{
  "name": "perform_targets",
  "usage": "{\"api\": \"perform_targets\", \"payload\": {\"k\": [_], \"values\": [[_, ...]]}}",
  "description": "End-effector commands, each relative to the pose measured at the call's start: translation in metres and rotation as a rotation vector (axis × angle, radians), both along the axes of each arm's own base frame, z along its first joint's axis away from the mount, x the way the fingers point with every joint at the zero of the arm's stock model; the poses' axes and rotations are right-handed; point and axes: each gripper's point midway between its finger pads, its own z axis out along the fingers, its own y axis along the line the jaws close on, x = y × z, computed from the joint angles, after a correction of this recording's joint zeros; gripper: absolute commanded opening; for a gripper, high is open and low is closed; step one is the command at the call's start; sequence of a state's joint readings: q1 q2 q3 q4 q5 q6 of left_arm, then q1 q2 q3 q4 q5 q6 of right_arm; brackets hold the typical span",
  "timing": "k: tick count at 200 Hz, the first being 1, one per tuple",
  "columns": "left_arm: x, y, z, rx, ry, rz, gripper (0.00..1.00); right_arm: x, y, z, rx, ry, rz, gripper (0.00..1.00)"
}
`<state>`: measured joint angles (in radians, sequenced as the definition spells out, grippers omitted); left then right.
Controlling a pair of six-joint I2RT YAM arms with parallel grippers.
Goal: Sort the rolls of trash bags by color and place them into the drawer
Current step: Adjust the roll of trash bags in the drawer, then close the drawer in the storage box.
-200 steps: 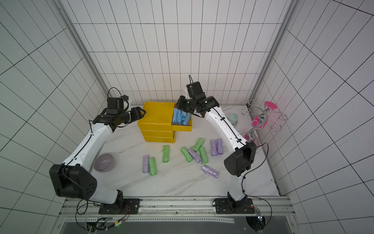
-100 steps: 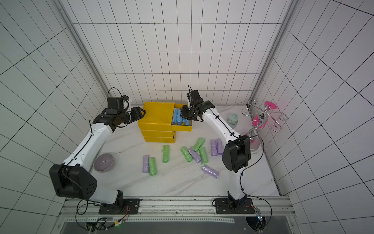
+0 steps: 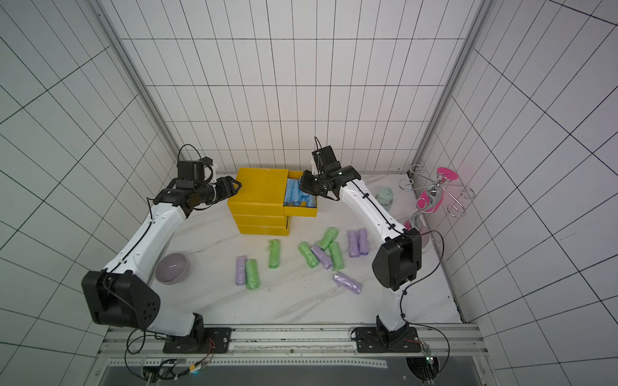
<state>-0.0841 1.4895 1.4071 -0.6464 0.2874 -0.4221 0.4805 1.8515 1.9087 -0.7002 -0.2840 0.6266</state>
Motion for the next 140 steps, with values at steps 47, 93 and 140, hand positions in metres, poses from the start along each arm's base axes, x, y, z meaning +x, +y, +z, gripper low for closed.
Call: {"api": "perform_targets", "payload": {"k": [47,93,140], "values": [[0.005,-0.001,0.003,-0.008,-0.014,-0.009,0.69,0.003,-0.094,-0.013,-0.207,0.005,-0.121,0.17],[0.007,0.000,-0.007,0.007,0.006,-0.006,0.69,0.008,-0.103,-0.067,-0.225,0.118,-0.093,0.17],[0.011,0.002,-0.030,0.032,0.053,-0.003,0.65,0.014,-0.087,-0.090,-0.174,0.163,-0.067,0.17]]}}
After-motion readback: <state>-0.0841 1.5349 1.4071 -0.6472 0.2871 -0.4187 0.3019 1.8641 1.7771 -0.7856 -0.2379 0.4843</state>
